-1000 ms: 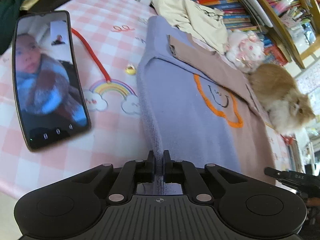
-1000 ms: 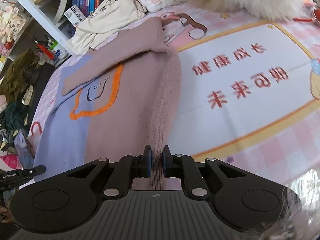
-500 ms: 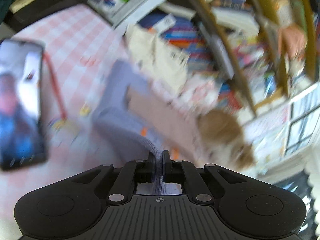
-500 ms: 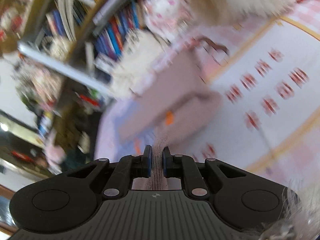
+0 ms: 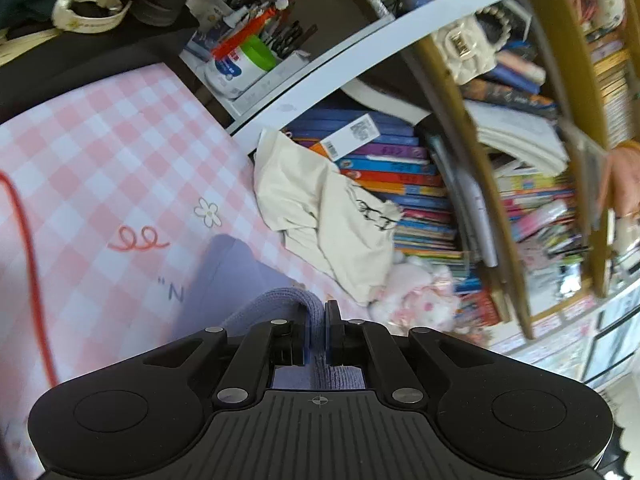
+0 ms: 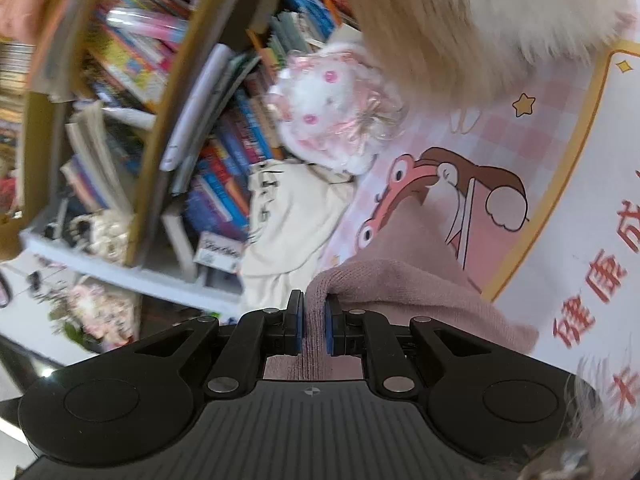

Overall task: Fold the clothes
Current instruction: 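Lift the hem with both grippers and fold it toward the collar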

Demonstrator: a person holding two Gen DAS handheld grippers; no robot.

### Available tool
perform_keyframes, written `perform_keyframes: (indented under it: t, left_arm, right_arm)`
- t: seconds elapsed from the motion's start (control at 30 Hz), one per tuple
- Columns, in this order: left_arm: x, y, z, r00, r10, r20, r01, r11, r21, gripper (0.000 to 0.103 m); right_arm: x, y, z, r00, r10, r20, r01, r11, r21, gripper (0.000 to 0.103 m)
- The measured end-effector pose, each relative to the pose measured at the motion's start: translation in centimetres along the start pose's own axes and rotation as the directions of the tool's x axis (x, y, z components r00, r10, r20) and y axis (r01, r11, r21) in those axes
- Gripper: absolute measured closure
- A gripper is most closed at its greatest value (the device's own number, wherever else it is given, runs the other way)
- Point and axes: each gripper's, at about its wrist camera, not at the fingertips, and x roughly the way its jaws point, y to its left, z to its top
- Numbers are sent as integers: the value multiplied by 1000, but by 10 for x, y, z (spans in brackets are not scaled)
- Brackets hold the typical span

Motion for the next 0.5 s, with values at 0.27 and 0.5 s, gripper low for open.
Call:
perform_keyframes:
  t: [0.27, 0.5]
  left_arm:
    - [46, 12, 9, 990, 131, -55, -131, 991, 2, 97]
    - [64, 24, 12, 974, 210, -88, -213, 977, -26, 53]
  right_arm:
    - [47, -18, 12, 995, -85, -52, 86, 996, 20, 93]
    - [74, -21, 22, 984, -153, -88, 153, 988, -14, 86]
